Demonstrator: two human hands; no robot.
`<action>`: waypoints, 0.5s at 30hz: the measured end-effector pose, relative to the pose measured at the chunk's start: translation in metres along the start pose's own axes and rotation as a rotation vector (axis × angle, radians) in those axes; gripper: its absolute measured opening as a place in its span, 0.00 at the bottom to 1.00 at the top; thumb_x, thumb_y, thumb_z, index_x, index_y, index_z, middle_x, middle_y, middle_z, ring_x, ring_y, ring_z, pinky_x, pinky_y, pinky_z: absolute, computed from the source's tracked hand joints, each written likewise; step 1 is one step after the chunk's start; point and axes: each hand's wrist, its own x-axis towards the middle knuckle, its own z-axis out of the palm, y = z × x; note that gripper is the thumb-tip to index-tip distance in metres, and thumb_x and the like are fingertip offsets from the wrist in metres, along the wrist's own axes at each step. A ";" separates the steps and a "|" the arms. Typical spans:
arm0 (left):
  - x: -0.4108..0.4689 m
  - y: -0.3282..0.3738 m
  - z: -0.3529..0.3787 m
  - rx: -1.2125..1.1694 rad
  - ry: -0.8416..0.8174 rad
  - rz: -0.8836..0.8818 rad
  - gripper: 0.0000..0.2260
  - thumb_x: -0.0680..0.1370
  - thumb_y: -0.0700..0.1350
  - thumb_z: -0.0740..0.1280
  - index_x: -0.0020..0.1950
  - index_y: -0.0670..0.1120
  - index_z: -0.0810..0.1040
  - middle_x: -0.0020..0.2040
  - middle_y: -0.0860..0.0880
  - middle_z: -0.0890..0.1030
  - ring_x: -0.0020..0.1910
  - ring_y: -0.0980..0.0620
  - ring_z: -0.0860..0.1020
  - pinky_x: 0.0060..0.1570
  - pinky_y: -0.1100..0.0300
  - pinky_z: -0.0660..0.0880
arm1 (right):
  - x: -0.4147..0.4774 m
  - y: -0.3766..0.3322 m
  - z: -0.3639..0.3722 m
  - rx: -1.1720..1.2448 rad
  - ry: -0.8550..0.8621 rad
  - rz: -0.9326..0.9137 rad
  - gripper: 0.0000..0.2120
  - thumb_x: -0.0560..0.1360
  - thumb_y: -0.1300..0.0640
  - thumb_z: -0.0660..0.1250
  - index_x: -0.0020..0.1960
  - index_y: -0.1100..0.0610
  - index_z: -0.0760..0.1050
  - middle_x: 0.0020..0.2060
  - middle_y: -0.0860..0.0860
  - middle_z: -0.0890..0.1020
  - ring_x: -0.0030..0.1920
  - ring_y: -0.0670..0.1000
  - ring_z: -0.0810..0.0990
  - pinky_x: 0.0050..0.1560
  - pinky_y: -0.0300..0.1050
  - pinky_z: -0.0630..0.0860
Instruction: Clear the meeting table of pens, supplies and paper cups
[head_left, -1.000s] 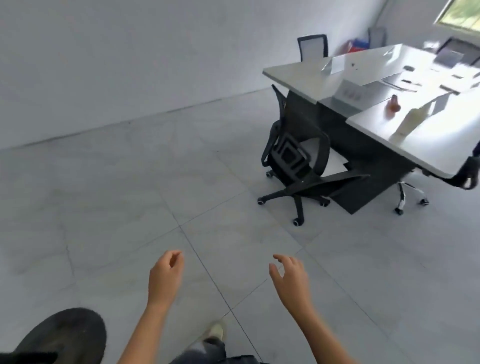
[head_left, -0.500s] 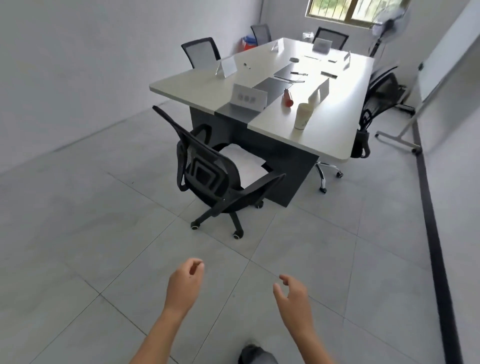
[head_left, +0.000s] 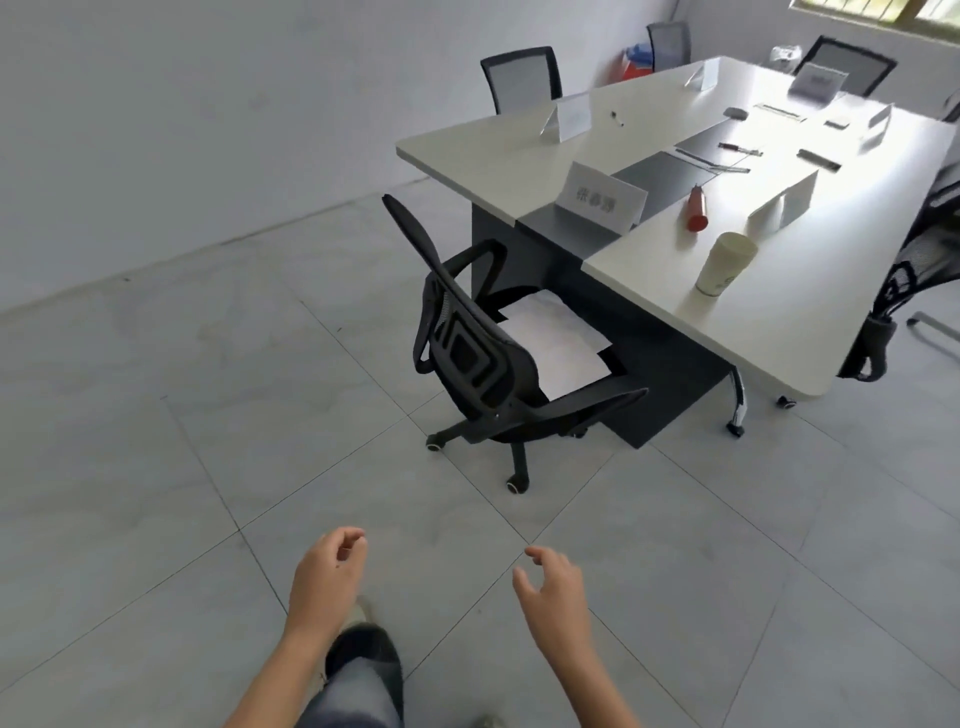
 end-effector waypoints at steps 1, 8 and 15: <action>0.010 -0.002 -0.005 -0.001 0.022 -0.021 0.06 0.78 0.39 0.61 0.50 0.42 0.77 0.47 0.46 0.77 0.49 0.49 0.74 0.46 0.60 0.66 | 0.011 -0.009 0.004 -0.010 -0.007 -0.012 0.15 0.76 0.56 0.61 0.63 0.56 0.70 0.60 0.50 0.75 0.62 0.49 0.68 0.58 0.37 0.65; 0.128 -0.001 -0.063 -0.028 0.126 -0.027 0.09 0.78 0.40 0.60 0.54 0.38 0.77 0.47 0.47 0.76 0.48 0.50 0.73 0.47 0.59 0.66 | 0.096 -0.101 0.061 -0.049 -0.048 -0.064 0.16 0.77 0.57 0.61 0.64 0.56 0.69 0.61 0.50 0.74 0.64 0.48 0.67 0.60 0.38 0.66; 0.241 -0.007 -0.146 -0.066 0.198 -0.037 0.09 0.78 0.41 0.61 0.53 0.40 0.77 0.49 0.45 0.78 0.48 0.47 0.75 0.46 0.58 0.67 | 0.158 -0.203 0.128 -0.058 -0.078 -0.105 0.16 0.77 0.57 0.61 0.65 0.56 0.68 0.61 0.49 0.74 0.65 0.47 0.66 0.59 0.34 0.62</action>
